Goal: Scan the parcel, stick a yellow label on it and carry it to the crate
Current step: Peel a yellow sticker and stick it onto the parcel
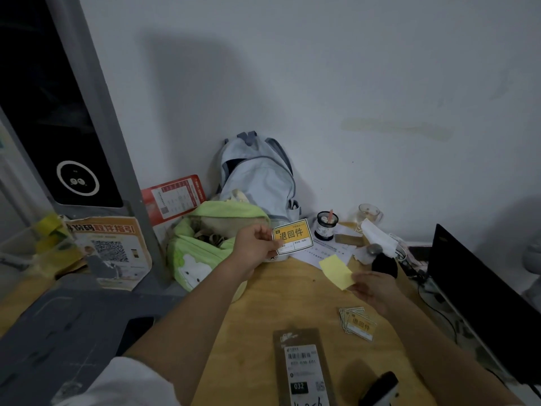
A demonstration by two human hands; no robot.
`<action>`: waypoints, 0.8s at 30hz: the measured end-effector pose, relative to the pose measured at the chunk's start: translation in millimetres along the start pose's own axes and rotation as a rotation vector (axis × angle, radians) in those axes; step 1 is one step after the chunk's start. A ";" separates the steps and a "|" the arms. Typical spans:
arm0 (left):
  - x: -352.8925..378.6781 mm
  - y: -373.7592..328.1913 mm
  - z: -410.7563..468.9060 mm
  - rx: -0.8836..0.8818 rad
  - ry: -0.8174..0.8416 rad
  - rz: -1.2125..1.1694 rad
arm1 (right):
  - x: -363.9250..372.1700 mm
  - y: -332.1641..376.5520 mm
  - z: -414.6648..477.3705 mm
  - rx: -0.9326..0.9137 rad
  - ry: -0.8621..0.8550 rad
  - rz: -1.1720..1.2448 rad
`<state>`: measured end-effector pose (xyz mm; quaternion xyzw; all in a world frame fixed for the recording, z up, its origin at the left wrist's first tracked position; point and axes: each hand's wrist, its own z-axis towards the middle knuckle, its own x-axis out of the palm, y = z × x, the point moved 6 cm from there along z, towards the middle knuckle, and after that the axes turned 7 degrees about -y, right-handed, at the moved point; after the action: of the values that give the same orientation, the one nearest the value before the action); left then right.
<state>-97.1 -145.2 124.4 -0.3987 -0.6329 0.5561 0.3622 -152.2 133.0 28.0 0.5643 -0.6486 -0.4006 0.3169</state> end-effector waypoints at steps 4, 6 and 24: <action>1.4 4.0 13.4 -0.020 -0.008 -0.002 | 9.6 -27.9 24.1 0.097 -0.025 -0.004; 2.5 -1.4 21.2 -0.007 -0.017 -0.007 | 14.3 -44.1 34.2 0.160 -0.045 0.003; 9.9 97.0 30.4 -0.199 0.022 -0.030 | 30.6 -122.2 71.8 0.419 -0.105 0.174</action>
<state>-118.8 -142.7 24.7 -0.4295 -0.6869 0.4804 0.3361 -160.7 109.3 -114.8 0.5382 -0.7794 -0.2570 0.1920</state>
